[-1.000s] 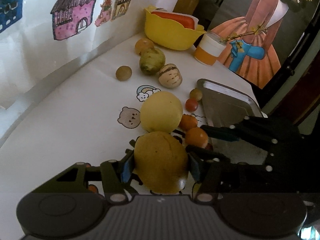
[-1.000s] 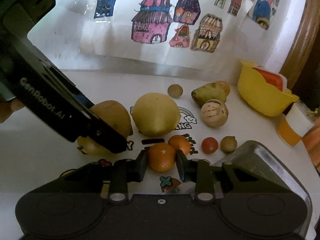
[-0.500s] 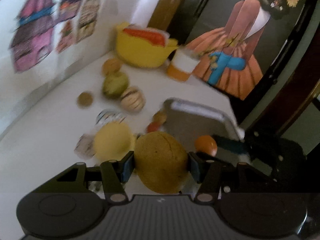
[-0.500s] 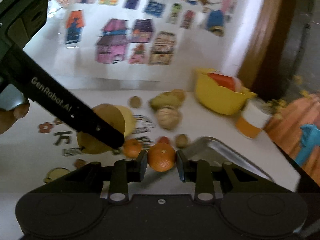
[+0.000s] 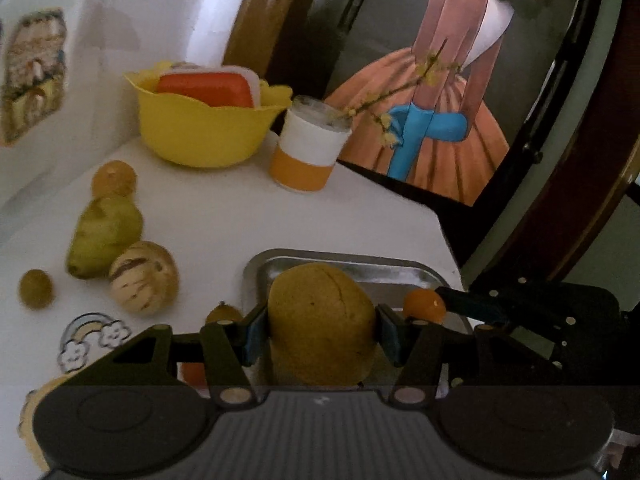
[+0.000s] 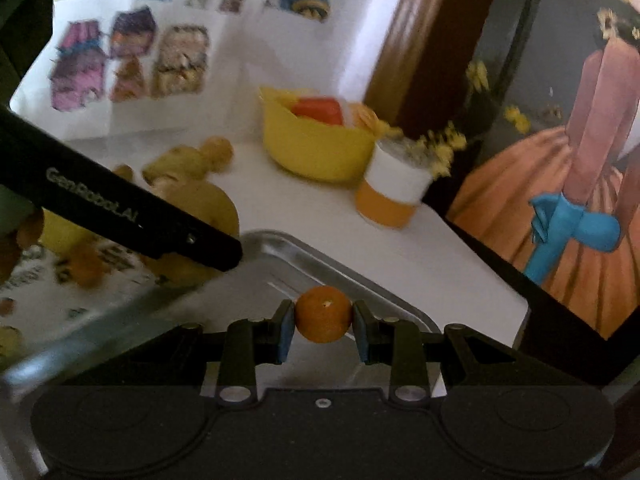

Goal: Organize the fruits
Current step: 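Carry both fruits over the metal tray and open both tools to release them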

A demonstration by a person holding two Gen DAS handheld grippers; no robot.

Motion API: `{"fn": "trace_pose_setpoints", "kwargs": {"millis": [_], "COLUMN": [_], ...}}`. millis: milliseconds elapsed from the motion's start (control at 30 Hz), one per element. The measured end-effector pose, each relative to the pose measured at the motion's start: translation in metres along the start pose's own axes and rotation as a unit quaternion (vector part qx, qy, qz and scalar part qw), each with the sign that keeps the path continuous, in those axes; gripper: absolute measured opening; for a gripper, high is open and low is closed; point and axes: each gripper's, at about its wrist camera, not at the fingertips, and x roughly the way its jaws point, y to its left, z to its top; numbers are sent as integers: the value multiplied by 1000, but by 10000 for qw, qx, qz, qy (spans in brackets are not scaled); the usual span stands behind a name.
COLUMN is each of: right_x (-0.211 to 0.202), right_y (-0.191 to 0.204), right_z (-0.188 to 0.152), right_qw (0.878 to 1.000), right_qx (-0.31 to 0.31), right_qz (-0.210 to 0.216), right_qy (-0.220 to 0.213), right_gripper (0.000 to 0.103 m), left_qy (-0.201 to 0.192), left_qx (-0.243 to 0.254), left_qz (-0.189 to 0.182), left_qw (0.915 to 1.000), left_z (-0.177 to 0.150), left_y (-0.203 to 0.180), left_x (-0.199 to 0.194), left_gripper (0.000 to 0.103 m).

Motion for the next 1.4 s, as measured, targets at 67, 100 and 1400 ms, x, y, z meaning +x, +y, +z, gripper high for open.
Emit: {"fn": "trace_pose_setpoints", "kwargs": {"millis": [67,100,1400], "right_x": [8,12,-133], "right_y": [-6,-7,35], "right_z": [-2,-2,14], "right_qw": [9999,9999,9972], "right_qx": [102,128,549], "right_qz": [22,34,-173], "right_qy": [60,89,-483], "right_gripper": [33,33,101], "left_qy": [80,127,-503], "left_qx": [-1,2,-113], "left_qz": [43,75,271], "left_qw": [10000,9999,9983], "left_z": [1,0,-9], "left_y": [-1,-1,9], "left_x": [11,15,-143], "left_gripper": [60,60,101]}}
